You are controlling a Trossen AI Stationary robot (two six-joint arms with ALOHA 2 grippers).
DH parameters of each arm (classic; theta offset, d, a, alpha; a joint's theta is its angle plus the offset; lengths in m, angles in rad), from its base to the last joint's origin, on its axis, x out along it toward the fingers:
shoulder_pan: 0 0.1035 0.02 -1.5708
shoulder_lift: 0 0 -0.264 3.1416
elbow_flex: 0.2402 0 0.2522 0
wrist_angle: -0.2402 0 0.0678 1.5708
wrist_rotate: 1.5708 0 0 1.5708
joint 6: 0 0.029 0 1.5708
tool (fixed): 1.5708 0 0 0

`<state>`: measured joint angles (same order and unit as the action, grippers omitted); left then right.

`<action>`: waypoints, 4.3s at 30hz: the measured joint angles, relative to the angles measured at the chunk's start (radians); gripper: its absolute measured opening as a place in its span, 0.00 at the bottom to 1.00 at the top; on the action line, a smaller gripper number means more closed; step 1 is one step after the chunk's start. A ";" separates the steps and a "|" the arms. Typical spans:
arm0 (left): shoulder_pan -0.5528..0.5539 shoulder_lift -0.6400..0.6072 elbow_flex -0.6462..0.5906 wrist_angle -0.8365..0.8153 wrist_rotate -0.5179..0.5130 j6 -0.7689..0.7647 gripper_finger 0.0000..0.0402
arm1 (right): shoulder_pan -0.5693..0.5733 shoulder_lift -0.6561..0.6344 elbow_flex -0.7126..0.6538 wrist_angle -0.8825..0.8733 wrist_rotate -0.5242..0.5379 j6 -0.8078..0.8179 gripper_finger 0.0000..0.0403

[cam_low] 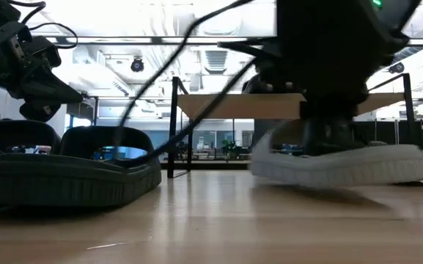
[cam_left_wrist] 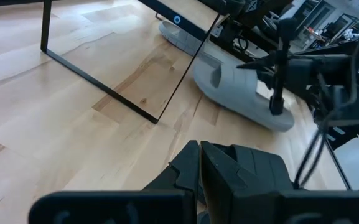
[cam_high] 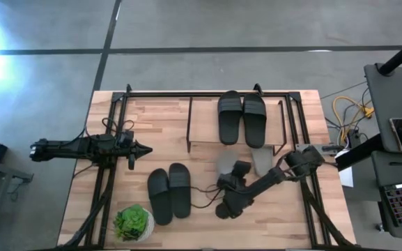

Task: Pick and place slides into the shelf
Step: Put the gray slide under the shelf, then put the black slide under the shelf

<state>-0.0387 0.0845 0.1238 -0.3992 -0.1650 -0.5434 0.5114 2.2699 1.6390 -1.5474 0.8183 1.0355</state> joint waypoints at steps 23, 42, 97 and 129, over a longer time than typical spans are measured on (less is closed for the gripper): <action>0.000 0.000 0.000 0.000 0.000 0.000 0.00 | -0.022 -0.351 -0.488 0.299 -0.084 0.072 0.13; 0.000 0.000 0.000 0.000 0.000 0.000 0.00 | -0.048 -0.375 -0.479 0.291 -0.140 0.057 0.47; 0.000 0.000 0.000 0.000 0.000 0.000 0.00 | 0.065 -0.385 -0.418 0.575 -0.679 0.820 0.03; 0.000 0.000 0.000 0.000 0.000 0.000 0.00 | 0.152 -0.424 -0.312 0.635 -0.223 0.519 0.03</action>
<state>-0.0390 0.0849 0.1239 -0.3988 -0.1650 -0.5433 0.6631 1.8464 1.3274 -0.9127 0.5958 1.5542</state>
